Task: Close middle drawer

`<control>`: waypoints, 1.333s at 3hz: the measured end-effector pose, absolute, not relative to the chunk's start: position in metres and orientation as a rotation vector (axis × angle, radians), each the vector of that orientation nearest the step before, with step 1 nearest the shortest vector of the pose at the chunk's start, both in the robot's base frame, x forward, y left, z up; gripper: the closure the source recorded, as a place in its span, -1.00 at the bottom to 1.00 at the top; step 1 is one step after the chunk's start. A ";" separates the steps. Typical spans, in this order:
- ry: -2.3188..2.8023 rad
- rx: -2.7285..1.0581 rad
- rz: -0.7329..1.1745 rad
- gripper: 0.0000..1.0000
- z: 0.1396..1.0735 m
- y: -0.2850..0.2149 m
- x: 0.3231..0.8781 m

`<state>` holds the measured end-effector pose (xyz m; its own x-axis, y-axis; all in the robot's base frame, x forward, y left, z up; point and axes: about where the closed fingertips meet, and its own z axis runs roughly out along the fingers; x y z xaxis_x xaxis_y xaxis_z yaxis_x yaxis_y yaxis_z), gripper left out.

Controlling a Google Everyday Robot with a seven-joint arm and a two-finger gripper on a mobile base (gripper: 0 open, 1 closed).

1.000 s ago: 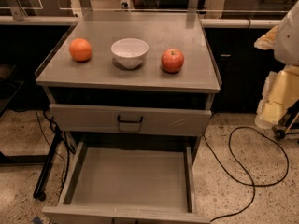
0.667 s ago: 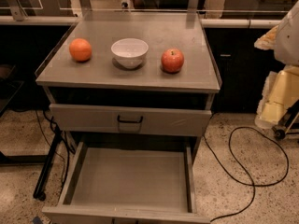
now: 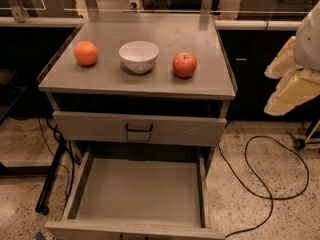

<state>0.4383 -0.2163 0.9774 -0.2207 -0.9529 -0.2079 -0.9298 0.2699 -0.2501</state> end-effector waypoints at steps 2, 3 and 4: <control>2.229 -1.722 -0.102 0.84 0.977 -0.216 0.438; 2.219 -1.725 -0.125 1.00 0.981 -0.217 0.441; 2.246 -1.721 -0.114 1.00 0.966 -0.216 0.435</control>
Offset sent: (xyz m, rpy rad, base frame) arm 0.0000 0.0000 0.0000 0.0000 0.0000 0.0000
